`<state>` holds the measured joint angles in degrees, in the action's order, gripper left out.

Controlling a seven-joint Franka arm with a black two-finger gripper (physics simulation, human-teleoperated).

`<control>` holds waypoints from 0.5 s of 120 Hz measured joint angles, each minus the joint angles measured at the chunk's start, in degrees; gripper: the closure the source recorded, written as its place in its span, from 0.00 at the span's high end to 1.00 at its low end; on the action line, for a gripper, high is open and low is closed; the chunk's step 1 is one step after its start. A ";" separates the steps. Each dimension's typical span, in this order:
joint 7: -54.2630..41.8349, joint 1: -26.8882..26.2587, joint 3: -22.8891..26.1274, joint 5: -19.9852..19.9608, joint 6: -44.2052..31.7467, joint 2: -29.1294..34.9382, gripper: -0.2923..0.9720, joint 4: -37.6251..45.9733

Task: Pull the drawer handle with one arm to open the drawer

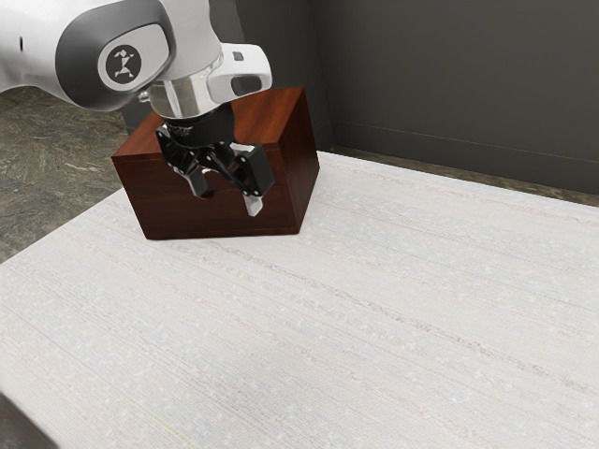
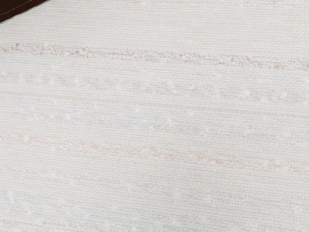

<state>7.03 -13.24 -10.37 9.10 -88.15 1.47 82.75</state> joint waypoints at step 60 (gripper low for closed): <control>-10.13 2.73 0.28 -2.42 0.30 1.10 0.77 -13.69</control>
<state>-3.10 -10.51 -10.09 6.69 -87.85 2.57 69.05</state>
